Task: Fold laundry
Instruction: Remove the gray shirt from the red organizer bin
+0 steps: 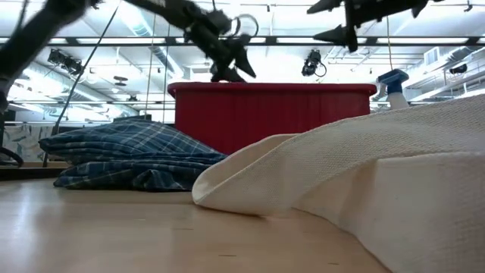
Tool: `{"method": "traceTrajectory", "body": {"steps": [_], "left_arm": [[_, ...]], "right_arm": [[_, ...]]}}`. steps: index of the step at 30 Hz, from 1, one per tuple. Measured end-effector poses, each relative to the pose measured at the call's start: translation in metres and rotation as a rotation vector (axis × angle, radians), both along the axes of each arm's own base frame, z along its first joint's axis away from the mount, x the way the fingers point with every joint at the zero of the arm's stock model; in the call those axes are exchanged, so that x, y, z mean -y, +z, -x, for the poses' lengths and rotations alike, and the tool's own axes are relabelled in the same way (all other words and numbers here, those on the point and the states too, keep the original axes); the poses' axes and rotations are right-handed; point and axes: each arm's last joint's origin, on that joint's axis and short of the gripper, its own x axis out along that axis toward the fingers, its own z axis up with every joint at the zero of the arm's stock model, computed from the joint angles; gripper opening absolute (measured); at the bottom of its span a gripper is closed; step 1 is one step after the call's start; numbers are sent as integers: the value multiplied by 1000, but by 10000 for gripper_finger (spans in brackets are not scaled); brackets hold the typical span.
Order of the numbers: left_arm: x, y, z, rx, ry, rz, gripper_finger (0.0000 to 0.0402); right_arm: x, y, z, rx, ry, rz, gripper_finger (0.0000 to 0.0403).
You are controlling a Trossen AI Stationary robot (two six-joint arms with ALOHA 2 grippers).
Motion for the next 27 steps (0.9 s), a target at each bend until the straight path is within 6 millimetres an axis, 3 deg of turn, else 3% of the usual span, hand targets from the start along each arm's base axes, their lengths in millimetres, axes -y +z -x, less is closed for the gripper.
{"method": "traceTrajectory", "body": {"steps": [5,10,20,27], "left_arm": [[-55,-23,0,76,61,4,216],[-87,-45,-6,148,80,12,217],[-108,-92,-13,59,29,-45,285],[-108,-99,-14,-3,8,-112,327]], "right_arm": [[15,-8,-6,-19,-116,-5,346],[28,-15,-8,-33,-248,-34,346],[53,-27,-12,9,-336,-132,346],[63,-41,-24,17,-300,-217,346]]}}
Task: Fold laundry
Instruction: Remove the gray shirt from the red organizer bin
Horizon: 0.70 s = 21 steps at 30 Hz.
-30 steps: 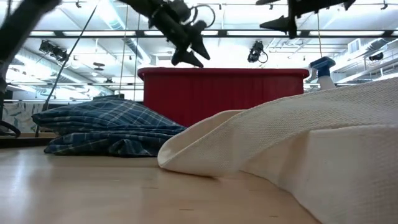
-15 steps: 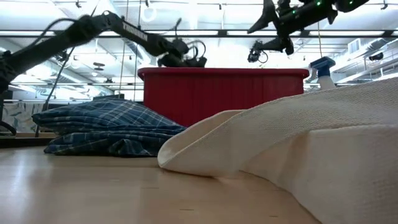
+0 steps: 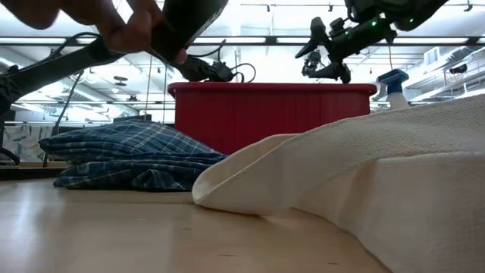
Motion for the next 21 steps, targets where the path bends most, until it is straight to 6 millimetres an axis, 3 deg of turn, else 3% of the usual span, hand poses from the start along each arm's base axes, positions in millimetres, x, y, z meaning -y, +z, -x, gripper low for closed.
{"method": "traceTrajectory", "body": {"steps": [9,13,18,21], "left_arm": [[1,-20,1,-108,-53,9,337],[1,-20,0,-116,-72,-15,337],[3,-52,-4,-183,-94,88,328],[7,-52,-8,-178,-117,92,309]], "right_arm": [[0,-3,-11,42,35,0,346],[0,-2,-11,46,55,2,346],[0,-1,-12,48,63,12,346],[0,-1,-11,50,81,11,346]]}}
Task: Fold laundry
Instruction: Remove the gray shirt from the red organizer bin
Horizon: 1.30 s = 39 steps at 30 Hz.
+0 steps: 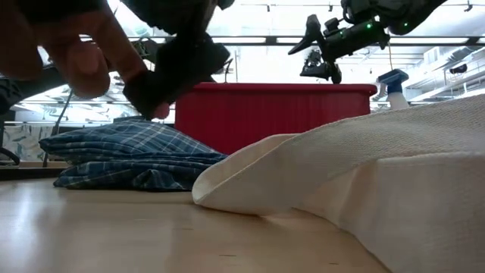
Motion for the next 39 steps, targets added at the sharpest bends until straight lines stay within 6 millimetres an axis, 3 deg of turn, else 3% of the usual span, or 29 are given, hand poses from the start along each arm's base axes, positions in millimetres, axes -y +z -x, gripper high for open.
{"method": "traceTrajectory", "body": {"steps": [5,11,12,17,22,30,35,39], "left_arm": [[8,1,-10,-6,-67,-51,240],[12,7,-9,-22,-73,-58,36],[11,13,-6,-15,-67,-65,22],[8,50,12,36,-17,-103,8],[-3,74,37,195,28,37,8],[-12,78,53,311,12,201,8],[-17,74,56,170,187,57,15],[-14,72,50,72,210,-60,47]], "right_arm": [[-1,0,0,6,29,0,346],[-1,1,-1,9,46,-1,346],[-1,1,-1,10,49,-1,346],[-2,3,2,16,53,4,346],[-4,11,9,35,41,32,346],[1,12,21,1,-9,27,346],[16,2,28,-37,-65,-7,346],[30,15,28,-14,-92,31,346]]}}
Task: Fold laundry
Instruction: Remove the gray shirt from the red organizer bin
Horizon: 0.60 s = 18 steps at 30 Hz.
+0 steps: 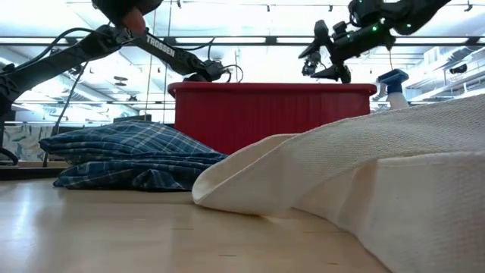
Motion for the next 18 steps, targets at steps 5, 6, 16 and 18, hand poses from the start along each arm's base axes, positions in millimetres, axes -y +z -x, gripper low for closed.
{"method": "traceTrajectory", "body": {"steps": [5,6,16,18], "left_arm": [[8,-3,-8,-66,-27,-29,70],[10,-3,-10,-94,-12,-47,75],[15,-5,-12,-216,61,-94,236],[18,0,-11,-221,59,-89,277]], "right_arm": [[27,17,-20,-104,27,77,346],[36,17,-25,-150,32,75,346],[120,-5,-56,-459,95,-78,360],[131,-10,-58,-460,113,-141,375]]}}
